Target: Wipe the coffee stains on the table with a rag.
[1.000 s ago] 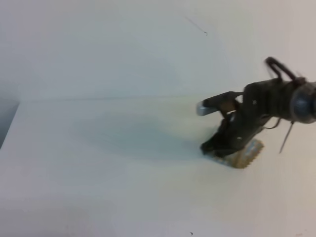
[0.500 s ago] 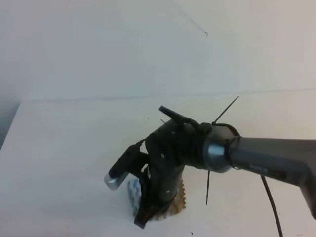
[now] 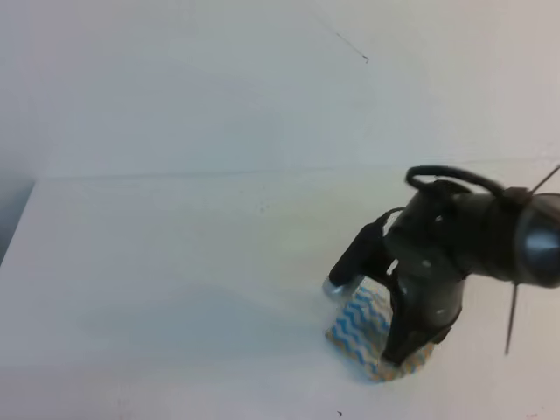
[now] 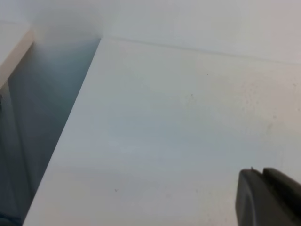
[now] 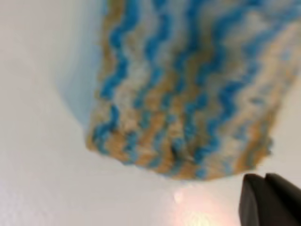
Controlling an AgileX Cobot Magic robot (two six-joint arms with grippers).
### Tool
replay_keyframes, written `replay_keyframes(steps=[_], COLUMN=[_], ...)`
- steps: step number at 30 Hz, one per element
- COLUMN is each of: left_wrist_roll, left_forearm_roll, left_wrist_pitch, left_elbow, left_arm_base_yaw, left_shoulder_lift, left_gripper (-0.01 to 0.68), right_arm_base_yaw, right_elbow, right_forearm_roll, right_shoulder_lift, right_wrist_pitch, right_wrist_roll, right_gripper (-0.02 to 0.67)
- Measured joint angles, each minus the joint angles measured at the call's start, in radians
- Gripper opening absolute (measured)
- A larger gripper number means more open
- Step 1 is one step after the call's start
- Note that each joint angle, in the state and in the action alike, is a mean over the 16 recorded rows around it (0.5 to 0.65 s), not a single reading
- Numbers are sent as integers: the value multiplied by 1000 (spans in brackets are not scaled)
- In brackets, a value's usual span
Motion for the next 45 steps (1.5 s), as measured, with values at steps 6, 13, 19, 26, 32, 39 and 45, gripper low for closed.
replay_keyframes(steps=[6,13,19,26,32,39,45], left_wrist_roll=[1,1,1,0,0,0,0], left_forearm_roll=[0,0,0,0,0,0,0], left_wrist_pitch=[0,0,0,0,0,0,0], left_elbow=[0,0,0,0,0,0,0], left_arm_base_yaw=[0,0,0,0,0,0,0], left_shoulder_lift=[0,0,0,0,0,0,0], left_gripper=[-1,-1,-1,-1,-1,-1,-1], right_arm_base_yaw=[-47,-55,-55,-55,-55,-55,-55], right_elbow=[63,83,109,241,452,717,869], right_forearm_roll=[-6,-48,-99,-109,-65,-3,46], right_shoulder_lift=[-245,-610,-928,-1263,-1537,-1769,-1844], right_wrist_pitch=[7,62,120,140,26,-172,-272], right_wrist_roll=[-6,11,65,170,271,359,386], right_gripper=[1,0,0,0,0,0,0])
